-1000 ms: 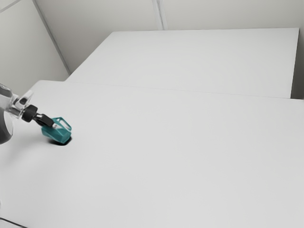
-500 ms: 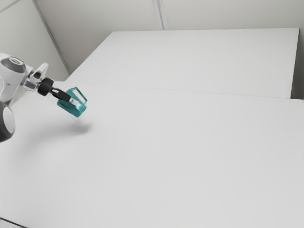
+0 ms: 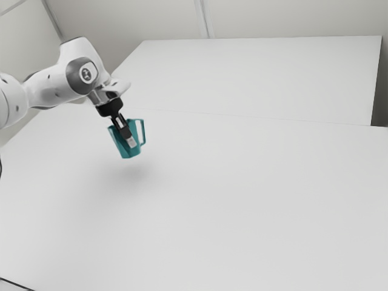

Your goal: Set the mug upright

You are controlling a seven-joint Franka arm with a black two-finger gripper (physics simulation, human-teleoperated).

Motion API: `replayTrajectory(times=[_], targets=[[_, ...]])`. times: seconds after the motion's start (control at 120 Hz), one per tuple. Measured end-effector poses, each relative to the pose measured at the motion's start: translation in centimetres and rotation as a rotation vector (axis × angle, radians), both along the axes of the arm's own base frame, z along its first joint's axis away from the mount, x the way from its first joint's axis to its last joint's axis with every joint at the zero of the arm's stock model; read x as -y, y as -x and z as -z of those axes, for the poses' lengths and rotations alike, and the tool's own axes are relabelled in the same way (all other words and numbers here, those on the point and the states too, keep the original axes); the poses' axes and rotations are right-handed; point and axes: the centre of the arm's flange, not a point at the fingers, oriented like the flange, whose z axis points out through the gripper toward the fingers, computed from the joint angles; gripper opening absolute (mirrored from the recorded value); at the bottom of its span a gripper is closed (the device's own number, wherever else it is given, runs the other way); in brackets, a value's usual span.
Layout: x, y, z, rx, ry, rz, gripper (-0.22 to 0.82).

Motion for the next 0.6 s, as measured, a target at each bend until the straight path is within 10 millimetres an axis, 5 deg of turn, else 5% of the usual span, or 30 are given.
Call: replayTrajectory(times=[0.3, 0.6], targets=[[8.0, 2.8, 1.8, 0.099, -0.208, 0.033, -0.14], [12.1, 8.2, 3.7, 0.182, -0.290, -0.038, -0.14]])
